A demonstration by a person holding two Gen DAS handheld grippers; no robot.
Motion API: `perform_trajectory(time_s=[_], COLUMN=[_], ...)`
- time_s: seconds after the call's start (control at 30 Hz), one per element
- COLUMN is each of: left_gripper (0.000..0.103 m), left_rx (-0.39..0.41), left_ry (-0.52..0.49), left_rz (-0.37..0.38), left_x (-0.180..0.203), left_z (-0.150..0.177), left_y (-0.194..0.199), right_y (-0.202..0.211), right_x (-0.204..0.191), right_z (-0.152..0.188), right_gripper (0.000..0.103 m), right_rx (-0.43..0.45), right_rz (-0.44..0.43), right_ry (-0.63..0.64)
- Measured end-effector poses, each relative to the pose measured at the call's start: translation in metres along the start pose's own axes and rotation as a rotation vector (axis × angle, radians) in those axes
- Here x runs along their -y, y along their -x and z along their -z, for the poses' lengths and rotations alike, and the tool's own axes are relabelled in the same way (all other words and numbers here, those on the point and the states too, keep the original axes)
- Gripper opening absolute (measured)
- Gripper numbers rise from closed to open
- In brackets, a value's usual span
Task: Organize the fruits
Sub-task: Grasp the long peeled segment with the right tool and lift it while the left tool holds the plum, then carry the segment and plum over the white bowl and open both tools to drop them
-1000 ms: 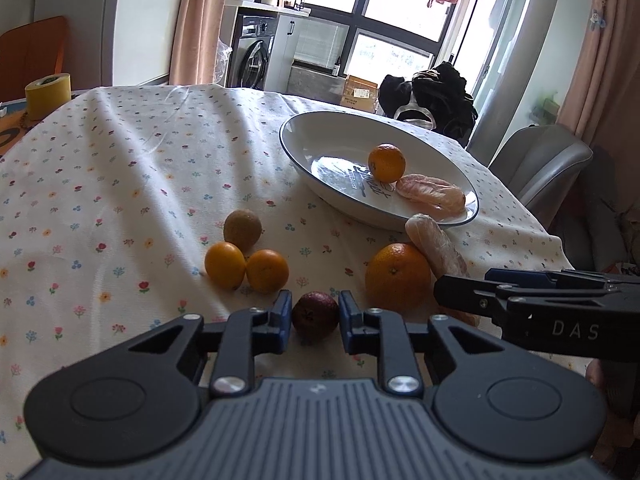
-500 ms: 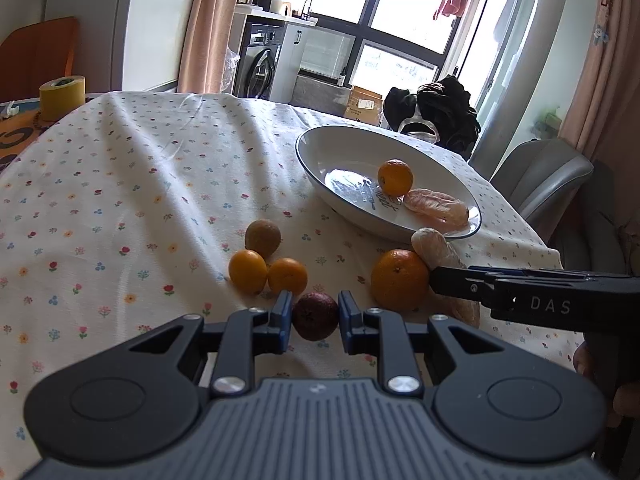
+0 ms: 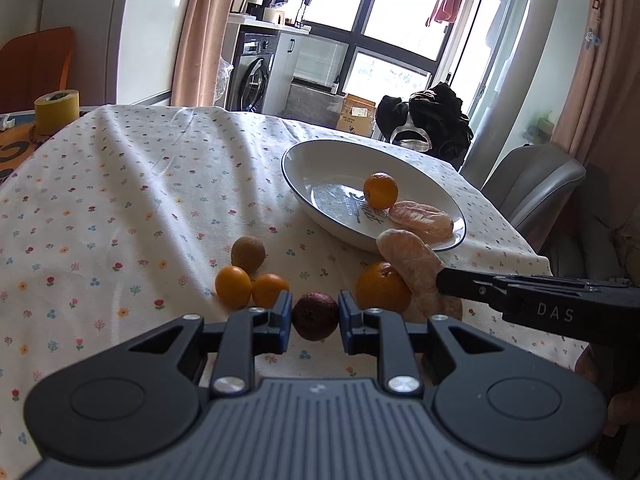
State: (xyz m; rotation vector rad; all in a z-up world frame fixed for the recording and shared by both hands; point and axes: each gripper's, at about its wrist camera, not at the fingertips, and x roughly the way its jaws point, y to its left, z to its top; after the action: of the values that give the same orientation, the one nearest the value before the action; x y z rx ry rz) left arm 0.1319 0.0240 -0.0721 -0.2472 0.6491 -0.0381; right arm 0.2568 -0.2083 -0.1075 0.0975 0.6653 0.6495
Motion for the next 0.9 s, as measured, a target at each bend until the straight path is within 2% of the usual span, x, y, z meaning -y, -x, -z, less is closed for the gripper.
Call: perform_trajectory(time_s=[0.13,0.2,0.23,0.3,0.33,0.47,0.6,0.77,0.9], left_gripper=[0.023,0.023,0.023,0.023,0.023,0.023,0.023,0.023,0.023], left_rx=[0.011,0.011,0.012,0.008,0.005,-0.003,-0.008,-0.015,-0.018], left_ry=[-0.013,-0.013,-0.013,-0.011,-0.01,-0.007,-0.002,0.002,0.004], left_rz=[0.004,0.004,0.003,0.001,-0.001,-0.01,-0.015,-0.018,-0.023], left_x=[0.005,0.006,0.006,0.006,0.006,0.003,0.001,-0.002,-0.004], left_z=[-0.005,-0.006,-0.006,-0.006,-0.006,-0.004,-0.003,-0.002,-0.003], left_y=[0.0,0.0,-0.001,-0.002,-0.002,-0.004,-0.006,-0.008,-0.01], right_y=[0.001,-0.002,-0.003,-0.005,-0.007,-0.014,-0.019,-0.029,-0.034], right_x=[-0.001,0.0,0.0,0.001,0.002,0.008,0.012,0.022,0.026], right_z=[-0.007,-0.007,-0.007,-0.005,-0.003,0.003,0.002,0.0,0.0], right_gripper=[0.001,0.015,0.028,0.045,0.048,0.052,0.062,0.068,0.07], right_rx=[-0.006,-0.024,-0.023,-0.039,-0.043,-0.064,-0.067,-0.079,-0.071], right_rz=[-0.01,-0.015,-0.017,-0.018,-0.012,-0.013,-0.005,-0.023,-0.034], right_ry=[0.02,-0.003,-0.007,-0.023,-0.027,-0.066,-0.097,-0.174,-0.196])
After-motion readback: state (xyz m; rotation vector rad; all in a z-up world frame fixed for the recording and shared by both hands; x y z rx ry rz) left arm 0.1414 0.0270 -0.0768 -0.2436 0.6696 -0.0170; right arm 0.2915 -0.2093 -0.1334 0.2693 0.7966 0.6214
